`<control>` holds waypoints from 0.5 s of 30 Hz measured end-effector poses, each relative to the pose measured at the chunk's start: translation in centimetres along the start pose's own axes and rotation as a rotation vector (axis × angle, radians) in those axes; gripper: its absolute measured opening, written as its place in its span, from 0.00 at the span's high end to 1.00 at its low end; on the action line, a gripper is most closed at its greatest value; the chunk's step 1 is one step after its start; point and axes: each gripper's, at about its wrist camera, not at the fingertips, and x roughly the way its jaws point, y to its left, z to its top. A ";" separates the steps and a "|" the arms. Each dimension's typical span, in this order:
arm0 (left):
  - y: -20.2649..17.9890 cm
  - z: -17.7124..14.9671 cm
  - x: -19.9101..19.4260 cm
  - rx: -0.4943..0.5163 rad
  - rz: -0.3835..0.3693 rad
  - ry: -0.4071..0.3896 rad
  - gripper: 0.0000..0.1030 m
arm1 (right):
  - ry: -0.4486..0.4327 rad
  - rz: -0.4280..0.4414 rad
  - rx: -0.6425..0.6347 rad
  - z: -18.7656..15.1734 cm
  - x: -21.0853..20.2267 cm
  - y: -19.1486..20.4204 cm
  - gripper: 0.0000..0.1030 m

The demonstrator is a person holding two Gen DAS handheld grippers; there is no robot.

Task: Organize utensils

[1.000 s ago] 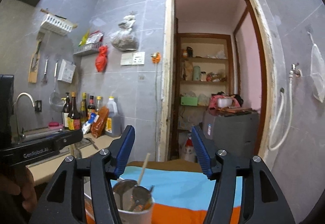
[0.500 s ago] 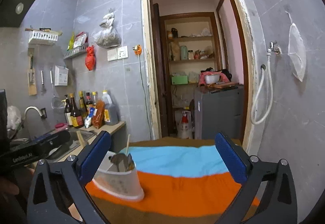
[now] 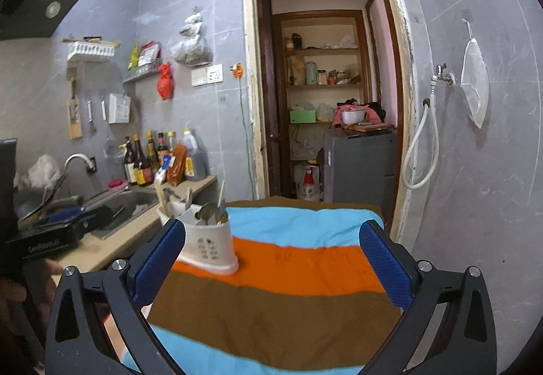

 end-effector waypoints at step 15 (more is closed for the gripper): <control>-2.0 -3.9 -6.3 0.036 -0.011 -0.028 0.07 | 0.056 -0.018 0.046 -2.5 -5.6 -0.7 0.00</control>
